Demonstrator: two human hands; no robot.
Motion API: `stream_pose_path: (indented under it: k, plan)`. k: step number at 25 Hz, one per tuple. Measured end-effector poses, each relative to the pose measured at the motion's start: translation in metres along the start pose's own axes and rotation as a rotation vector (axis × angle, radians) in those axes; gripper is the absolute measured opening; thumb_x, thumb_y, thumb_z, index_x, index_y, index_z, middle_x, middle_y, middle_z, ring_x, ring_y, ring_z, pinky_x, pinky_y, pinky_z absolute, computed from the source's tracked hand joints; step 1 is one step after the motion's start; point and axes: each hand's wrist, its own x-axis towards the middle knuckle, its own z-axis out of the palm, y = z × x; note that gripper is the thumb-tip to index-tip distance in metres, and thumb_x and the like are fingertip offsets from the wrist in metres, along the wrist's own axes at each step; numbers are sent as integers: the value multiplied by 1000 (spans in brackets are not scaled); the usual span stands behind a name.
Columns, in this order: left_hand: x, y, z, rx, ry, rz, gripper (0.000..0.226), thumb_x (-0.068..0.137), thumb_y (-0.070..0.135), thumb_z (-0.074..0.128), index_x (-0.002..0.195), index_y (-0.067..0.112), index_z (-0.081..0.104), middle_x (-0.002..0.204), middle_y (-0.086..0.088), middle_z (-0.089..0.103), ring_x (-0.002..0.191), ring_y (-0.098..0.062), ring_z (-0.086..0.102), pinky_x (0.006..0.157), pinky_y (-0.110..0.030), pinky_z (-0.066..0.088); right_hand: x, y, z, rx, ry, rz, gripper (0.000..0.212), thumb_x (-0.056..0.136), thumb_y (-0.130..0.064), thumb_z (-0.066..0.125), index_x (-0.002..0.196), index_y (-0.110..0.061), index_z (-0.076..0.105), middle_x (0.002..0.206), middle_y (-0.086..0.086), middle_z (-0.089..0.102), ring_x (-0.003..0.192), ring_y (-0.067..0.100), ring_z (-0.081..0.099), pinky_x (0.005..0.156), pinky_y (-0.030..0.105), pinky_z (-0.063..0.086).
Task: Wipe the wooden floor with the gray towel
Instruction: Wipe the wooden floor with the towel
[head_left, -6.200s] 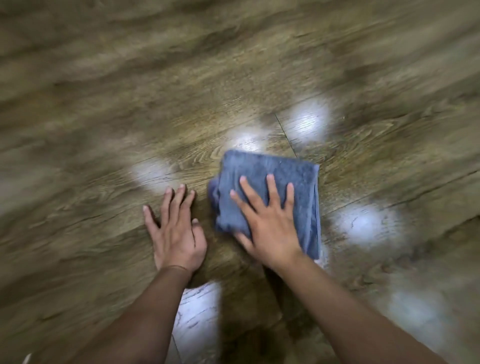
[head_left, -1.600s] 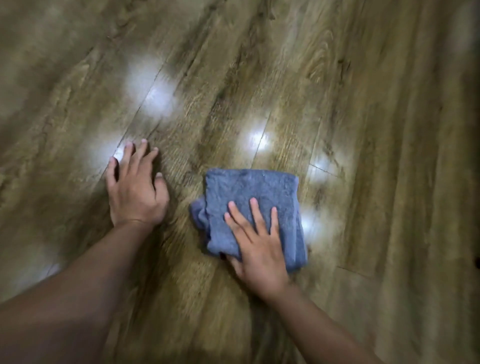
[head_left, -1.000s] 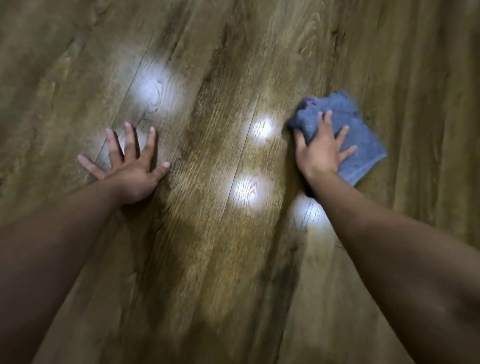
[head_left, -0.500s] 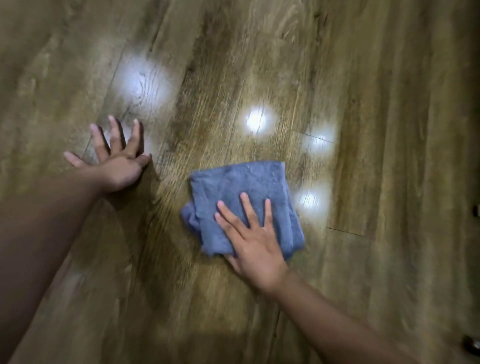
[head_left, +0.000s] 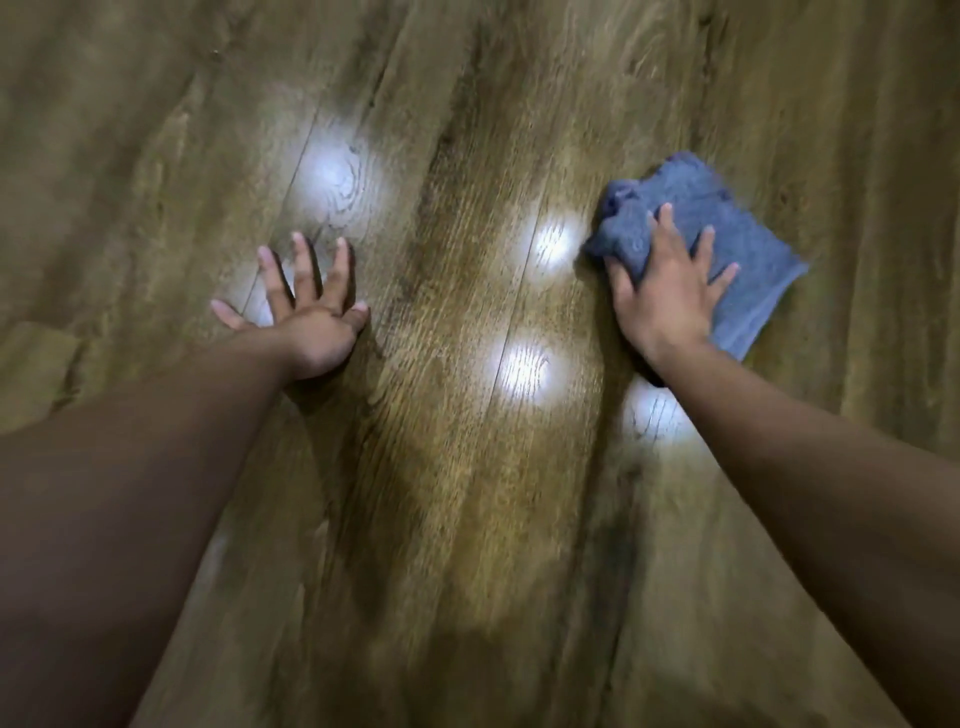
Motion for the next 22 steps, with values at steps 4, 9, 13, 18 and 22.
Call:
stream_pose_path:
  k: [4,9,13,18,22]
  plan:
    - [-1,2,-1,-8,-1,-1,64,102,64,20,139,64,-32,156,14,-46,142,-23,-46,98,-81,-19,-3,-105,18,-42,-70,-241,74,96,-50,50,158,-26,19,167,-12,7,153,37,-3,115,71,-6]
    - [-11,12,1,-33,64,-13,64,106,53,25,150,58,-21,159,15,-42,145,-21,-42,101,-79,-20,-115,-111,34,-137,-114,-682,74,90,-45,57,155,-20,32,165,-6,23,153,34,9,116,69,5]
    - [-12,11,2,-47,79,2,66,106,51,27,152,54,-19,160,15,-40,146,-22,-42,100,-79,-22,-169,-10,32,-252,-101,-881,73,83,-40,64,149,-17,43,160,-1,33,149,36,24,113,71,20]
    - [-13,13,-1,-65,44,9,67,106,51,27,152,54,-22,158,14,-44,143,-22,-45,99,-79,-23,-147,59,8,-236,-114,-584,71,83,-41,56,147,-14,44,158,4,38,149,32,25,111,70,23]
    - [-18,16,-7,-82,15,4,67,108,50,25,152,52,-25,156,12,-47,142,-24,-47,101,-79,-23,-96,28,6,-141,-44,-368,64,94,-45,52,150,-20,37,162,-1,31,151,32,18,117,67,12]
